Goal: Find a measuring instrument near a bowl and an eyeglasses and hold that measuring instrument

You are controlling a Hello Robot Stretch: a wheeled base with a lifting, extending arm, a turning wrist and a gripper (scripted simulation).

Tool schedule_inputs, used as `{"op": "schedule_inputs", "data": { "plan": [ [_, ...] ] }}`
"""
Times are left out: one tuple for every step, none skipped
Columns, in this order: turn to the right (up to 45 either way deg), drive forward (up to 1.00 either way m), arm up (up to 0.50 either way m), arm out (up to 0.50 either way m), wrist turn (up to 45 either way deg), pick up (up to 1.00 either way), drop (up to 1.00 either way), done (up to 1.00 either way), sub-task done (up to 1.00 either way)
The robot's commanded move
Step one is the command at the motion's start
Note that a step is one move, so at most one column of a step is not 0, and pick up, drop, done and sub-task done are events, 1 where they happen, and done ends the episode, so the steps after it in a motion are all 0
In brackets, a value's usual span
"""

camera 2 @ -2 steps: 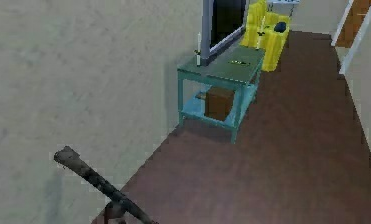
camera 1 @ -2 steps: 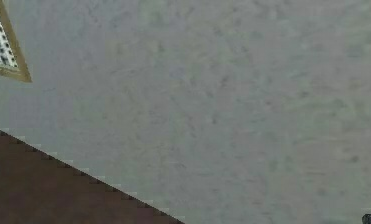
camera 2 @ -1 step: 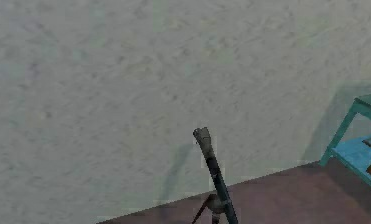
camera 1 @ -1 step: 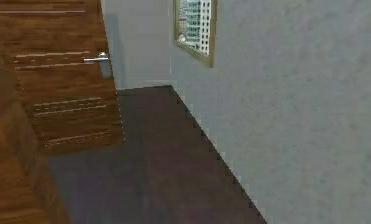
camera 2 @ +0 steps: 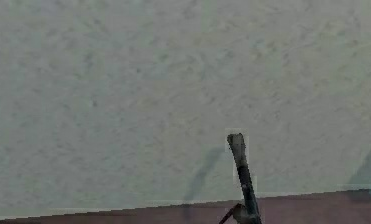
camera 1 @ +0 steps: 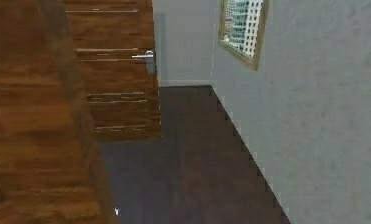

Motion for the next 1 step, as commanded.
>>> {"op": "schedule_inputs", "data": {
  "plan": [
    [0.0, 0.85, 0.0, 0.0, 0.0, 0.0, 0.0, 0.0, 0.0]
  ]
}}
